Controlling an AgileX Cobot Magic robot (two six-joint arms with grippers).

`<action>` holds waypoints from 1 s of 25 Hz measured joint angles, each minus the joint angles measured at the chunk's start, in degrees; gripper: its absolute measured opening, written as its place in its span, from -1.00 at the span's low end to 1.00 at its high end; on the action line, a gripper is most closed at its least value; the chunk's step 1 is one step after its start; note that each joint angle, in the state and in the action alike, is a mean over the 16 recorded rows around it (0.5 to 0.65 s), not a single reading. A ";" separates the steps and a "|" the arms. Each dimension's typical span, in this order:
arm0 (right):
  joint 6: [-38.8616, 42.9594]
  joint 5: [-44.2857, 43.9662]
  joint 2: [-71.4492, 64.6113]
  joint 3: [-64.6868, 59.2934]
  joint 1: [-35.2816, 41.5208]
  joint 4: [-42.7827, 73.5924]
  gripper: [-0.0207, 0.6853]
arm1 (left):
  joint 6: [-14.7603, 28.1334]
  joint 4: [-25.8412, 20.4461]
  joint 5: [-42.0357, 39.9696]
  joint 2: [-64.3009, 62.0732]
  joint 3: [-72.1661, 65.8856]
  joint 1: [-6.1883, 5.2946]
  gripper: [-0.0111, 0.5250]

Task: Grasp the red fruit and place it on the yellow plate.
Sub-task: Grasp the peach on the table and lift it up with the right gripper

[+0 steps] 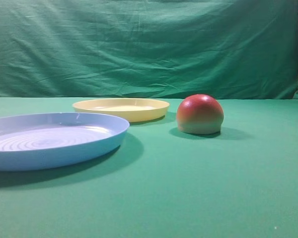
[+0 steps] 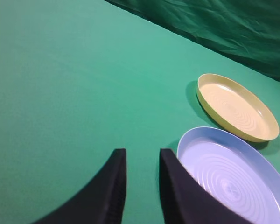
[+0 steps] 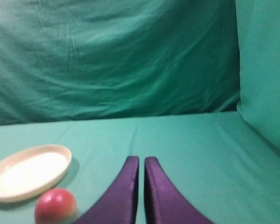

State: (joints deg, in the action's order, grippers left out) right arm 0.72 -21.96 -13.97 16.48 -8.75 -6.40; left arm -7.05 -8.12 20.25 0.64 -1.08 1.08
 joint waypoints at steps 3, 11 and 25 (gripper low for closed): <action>-0.90 -5.78 -6.90 4.24 0.00 -0.01 -0.92 | 0.00 0.00 0.00 0.00 0.00 0.00 -0.37; -4.45 -15.58 -23.36 10.79 -0.10 -0.74 -0.92 | 0.00 0.00 0.00 0.00 0.00 0.00 -0.37; -13.02 -18.13 -48.22 26.72 -10.27 -2.76 -0.94 | 0.00 0.00 0.00 0.00 0.00 0.00 -0.37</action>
State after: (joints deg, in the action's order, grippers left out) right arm -12.30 -40.09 -62.19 43.20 -19.02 -9.16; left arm -7.05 -8.12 20.25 0.64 -1.08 1.08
